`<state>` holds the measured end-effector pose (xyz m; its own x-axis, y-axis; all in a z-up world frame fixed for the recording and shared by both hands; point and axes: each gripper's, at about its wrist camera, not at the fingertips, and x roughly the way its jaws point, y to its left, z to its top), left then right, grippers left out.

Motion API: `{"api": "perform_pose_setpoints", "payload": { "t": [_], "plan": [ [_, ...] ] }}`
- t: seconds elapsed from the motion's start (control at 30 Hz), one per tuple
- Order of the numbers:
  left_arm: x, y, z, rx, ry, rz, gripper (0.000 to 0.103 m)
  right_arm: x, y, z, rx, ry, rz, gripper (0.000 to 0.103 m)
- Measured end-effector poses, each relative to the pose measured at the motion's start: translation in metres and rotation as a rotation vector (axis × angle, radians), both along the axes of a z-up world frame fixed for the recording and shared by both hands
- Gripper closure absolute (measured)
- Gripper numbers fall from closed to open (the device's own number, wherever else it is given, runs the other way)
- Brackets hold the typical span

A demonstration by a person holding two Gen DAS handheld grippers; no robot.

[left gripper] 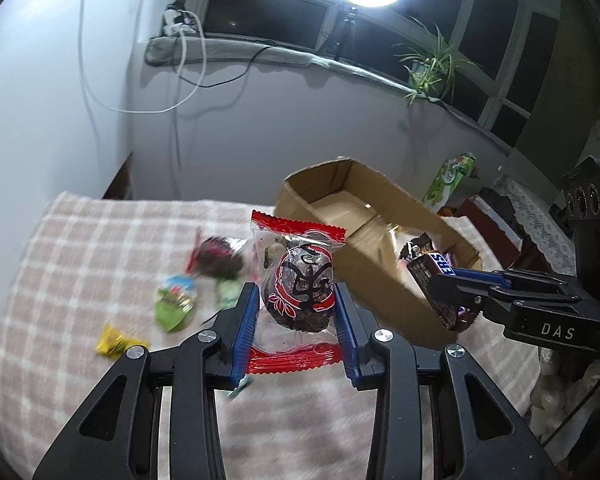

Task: Organize snacks
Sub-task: 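Carry both snacks over the box and open both grippers to drop them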

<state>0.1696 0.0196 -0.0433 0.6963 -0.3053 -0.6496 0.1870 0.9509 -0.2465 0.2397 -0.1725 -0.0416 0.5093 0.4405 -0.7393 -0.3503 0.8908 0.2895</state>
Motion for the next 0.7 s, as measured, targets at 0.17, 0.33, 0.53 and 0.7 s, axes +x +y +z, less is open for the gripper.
{"api": "perform_pose_setpoints", "payload": {
  "t": [0.17,0.33,0.53,0.7],
  "plan": [
    [0.023,-0.02,0.004,0.0,-0.004,-0.023,0.067,0.026,-0.012,-0.001,-0.002,0.002,-0.027,0.072],
    [0.044,-0.037,0.003,0.001,-0.002,-0.043,0.067,0.048,-0.021,-0.005,-0.012,0.003,-0.043,0.072],
    [0.066,-0.053,0.001,0.011,0.004,-0.064,0.067,0.072,-0.026,-0.012,-0.019,0.01,-0.056,0.072],
    [0.082,-0.061,-0.003,0.012,0.014,-0.069,0.067,0.09,-0.026,-0.017,-0.021,0.018,-0.061,0.072]
  ]
}}
